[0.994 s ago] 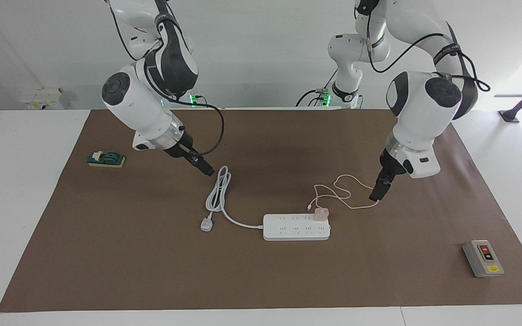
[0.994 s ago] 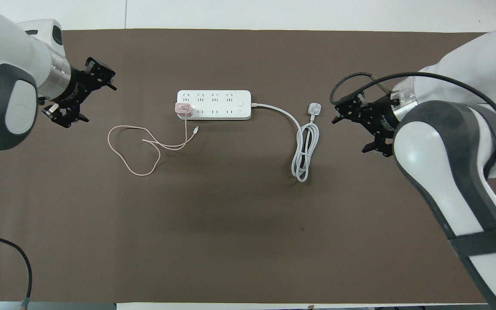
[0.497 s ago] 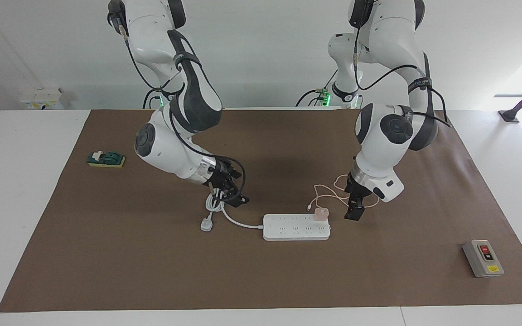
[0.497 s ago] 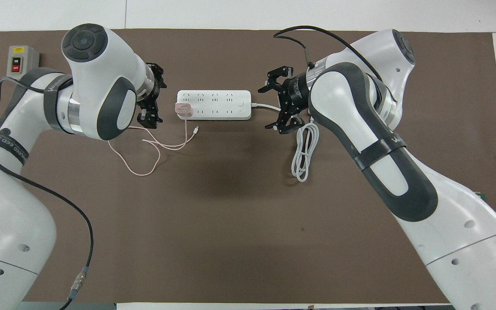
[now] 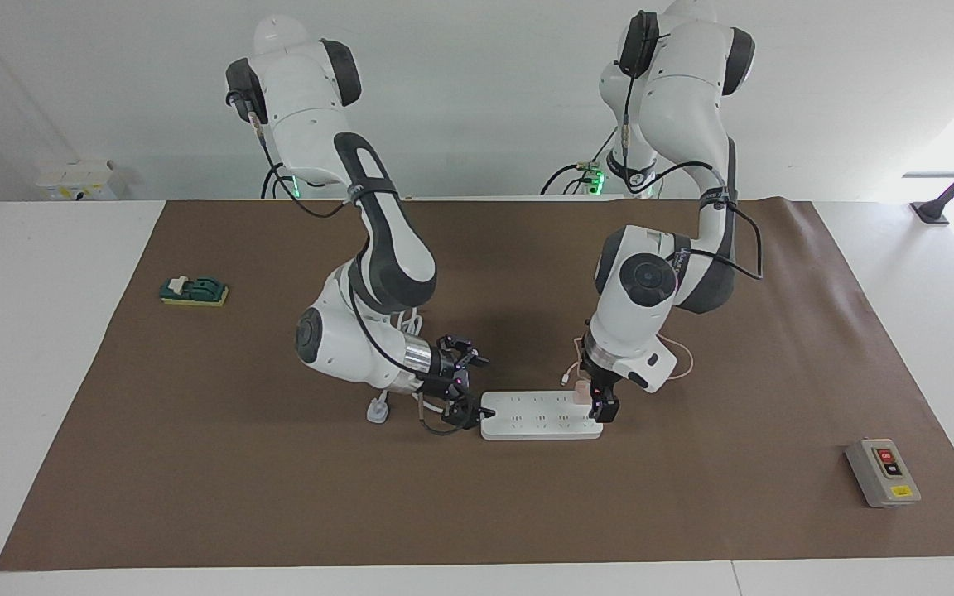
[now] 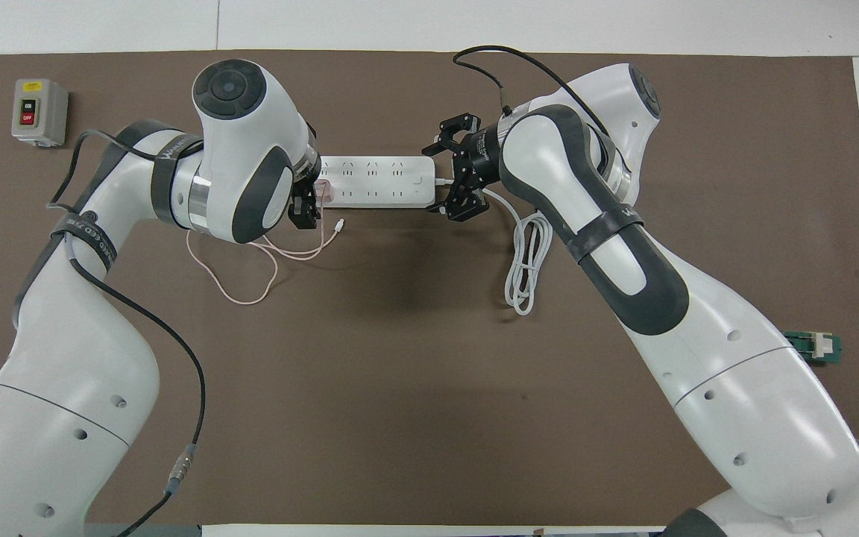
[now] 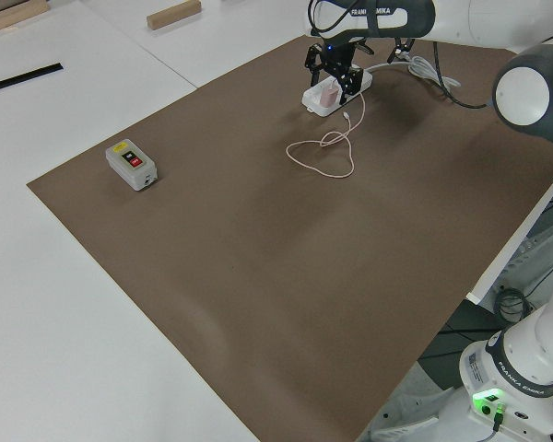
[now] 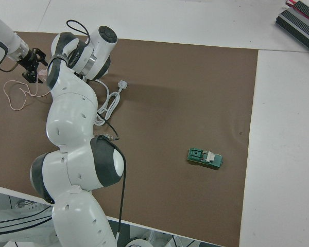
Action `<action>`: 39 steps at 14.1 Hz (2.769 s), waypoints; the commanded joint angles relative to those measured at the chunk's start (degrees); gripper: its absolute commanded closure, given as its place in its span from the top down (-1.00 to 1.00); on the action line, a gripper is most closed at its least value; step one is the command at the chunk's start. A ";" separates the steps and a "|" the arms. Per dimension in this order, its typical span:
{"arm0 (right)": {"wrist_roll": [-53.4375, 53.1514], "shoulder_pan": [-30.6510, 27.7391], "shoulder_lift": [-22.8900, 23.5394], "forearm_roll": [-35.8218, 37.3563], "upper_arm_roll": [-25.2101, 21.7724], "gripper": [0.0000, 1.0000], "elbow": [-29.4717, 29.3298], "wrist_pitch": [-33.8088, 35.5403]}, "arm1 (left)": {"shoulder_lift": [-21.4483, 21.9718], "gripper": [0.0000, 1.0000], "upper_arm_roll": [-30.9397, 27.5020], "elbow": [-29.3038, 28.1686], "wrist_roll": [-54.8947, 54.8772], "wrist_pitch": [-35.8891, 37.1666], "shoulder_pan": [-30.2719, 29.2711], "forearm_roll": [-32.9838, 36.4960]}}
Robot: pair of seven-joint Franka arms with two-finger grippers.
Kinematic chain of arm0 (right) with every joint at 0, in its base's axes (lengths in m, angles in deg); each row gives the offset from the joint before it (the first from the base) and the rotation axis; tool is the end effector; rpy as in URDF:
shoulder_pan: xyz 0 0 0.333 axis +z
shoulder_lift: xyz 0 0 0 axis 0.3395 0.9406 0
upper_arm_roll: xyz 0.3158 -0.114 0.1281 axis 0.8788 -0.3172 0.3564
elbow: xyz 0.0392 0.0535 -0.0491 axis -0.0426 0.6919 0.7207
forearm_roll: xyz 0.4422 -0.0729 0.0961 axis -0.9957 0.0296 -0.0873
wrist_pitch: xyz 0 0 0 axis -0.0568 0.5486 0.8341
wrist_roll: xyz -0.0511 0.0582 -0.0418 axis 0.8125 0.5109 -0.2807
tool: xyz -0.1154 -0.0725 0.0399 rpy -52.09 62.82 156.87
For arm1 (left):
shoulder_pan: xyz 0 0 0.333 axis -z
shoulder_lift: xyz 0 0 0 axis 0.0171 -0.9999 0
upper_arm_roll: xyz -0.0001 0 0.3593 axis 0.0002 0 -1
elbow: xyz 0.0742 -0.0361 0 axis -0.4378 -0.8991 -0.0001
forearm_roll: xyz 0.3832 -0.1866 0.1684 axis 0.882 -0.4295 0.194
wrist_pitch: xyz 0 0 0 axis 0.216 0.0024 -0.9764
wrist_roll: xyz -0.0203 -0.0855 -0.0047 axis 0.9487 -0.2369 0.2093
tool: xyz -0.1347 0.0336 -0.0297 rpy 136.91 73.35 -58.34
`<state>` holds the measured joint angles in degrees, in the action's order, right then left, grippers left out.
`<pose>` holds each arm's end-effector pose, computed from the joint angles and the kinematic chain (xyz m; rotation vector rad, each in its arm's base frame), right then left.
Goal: Unplug charger and place it aside
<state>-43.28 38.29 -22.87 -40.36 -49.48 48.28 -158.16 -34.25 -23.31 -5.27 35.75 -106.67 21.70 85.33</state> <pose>0.7873 0.3421 0.2674 -1.8138 1.7504 0.8055 0.7275 -0.3195 0.3012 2.2723 2.1537 -0.0309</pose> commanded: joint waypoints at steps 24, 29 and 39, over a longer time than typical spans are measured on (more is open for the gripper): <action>-0.60 3.00 9.83 -0.10 -0.03 0.02 -9.23 -5.37 | -1.27 -1.00 -0.82 2.09 6.79 -0.51 1.52 4.92; -0.69 3.09 9.74 0.08 -0.03 0.02 -9.23 -7.21 | -0.22 -1.00 -0.82 3.40 6.36 3.08 1.60 5.01; -0.69 4.23 9.74 -0.01 -0.03 0.12 -8.27 -7.48 | 3.30 -1.00 -0.39 7.19 -0.40 10.83 1.52 4.92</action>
<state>-43.60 41.33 -14.29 -40.37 -49.55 40.66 -162.82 -31.01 -23.18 2.00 37.50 -96.49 22.69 89.27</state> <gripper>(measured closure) 0.075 0.692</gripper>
